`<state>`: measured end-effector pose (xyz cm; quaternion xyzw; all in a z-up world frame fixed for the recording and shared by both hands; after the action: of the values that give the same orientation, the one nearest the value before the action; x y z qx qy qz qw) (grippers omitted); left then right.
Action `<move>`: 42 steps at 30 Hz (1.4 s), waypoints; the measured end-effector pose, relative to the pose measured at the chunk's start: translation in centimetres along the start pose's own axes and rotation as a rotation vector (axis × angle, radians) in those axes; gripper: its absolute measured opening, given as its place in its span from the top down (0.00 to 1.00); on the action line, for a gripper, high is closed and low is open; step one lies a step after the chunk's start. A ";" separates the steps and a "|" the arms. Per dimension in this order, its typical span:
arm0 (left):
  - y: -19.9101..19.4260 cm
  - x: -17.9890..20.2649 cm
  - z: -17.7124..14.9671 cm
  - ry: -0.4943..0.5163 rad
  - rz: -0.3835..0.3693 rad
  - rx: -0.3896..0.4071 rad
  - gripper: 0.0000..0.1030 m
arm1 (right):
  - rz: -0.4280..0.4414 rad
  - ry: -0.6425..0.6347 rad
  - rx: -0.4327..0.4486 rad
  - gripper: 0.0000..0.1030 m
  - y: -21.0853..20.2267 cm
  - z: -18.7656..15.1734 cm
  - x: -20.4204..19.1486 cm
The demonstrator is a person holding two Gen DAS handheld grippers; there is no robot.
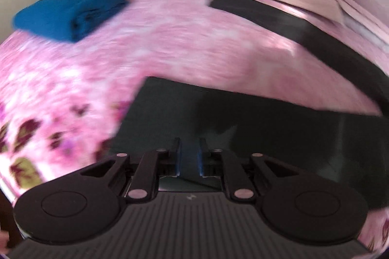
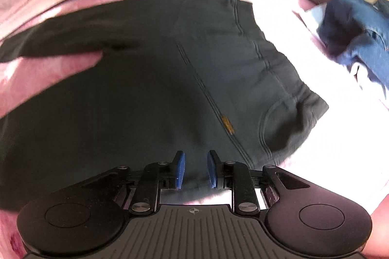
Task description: Fold clothes
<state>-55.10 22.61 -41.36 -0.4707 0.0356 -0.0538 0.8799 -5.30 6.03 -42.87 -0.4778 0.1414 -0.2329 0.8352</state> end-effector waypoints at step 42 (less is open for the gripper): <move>-36.2 24.1 -9.0 0.043 0.057 0.079 0.71 | 0.260 -0.199 -0.003 0.36 -26.7 -6.1 9.1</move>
<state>-34.43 -7.84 -16.54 -0.4329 0.0657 -0.0400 0.8981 -7.17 -14.83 -23.02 -0.4772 0.1191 -0.0741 0.8675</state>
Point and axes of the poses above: each gripper's, at about its wrist camera, not at the fingertips, and y roughly the way its jaws point, x to its right, z to its top, the point moved 7 cm from there along y, roughly the way its jaws point, and after that the axes turned 3 degrees about y, right-handed, at the moved point
